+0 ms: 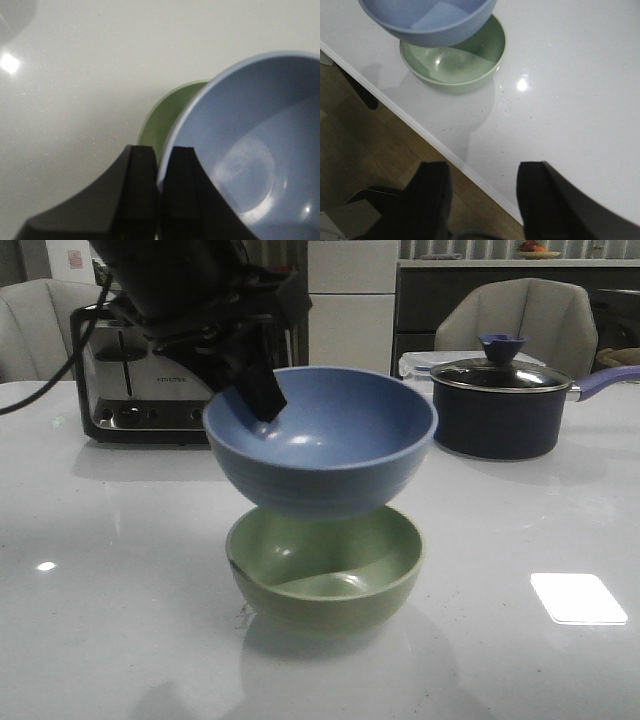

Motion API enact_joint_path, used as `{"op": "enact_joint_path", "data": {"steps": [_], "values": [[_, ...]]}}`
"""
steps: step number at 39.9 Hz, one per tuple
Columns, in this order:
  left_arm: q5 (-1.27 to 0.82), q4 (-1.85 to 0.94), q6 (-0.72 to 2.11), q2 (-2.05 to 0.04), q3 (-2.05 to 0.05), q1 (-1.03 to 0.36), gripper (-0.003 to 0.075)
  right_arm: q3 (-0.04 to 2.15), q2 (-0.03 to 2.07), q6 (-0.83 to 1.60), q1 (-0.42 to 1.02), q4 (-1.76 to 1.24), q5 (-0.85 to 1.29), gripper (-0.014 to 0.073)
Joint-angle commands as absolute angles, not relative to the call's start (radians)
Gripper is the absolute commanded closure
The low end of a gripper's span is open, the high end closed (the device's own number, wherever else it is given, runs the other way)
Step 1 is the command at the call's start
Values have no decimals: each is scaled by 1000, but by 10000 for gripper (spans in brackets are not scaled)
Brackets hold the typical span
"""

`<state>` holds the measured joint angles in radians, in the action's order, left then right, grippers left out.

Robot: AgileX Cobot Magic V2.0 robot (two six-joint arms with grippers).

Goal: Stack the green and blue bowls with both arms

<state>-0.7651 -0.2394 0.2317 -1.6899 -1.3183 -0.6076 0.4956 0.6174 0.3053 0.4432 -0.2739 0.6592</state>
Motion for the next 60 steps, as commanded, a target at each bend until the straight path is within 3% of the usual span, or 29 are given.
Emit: {"op": "enact_joint_path", "data": {"steps": [1, 17, 29, 46, 60], "values": [[-707, -260, 231, -1678, -1344, -615, 627, 525, 617, 316, 445, -276, 597, 167], [-697, -289, 231, -1806, -1344, -617, 606, 525, 617, 316, 445, -276, 597, 167], [-694, -294, 231, -1811, -1351, -617, 309, 525, 617, 316, 445, -276, 597, 167], [-755, -182, 231, -1581, -1342, -617, 319, 525, 617, 316, 445, -276, 597, 167], [-751, -135, 231, -1240, -1166, -617, 319, 525, 617, 316, 445, -276, 597, 167]]}}
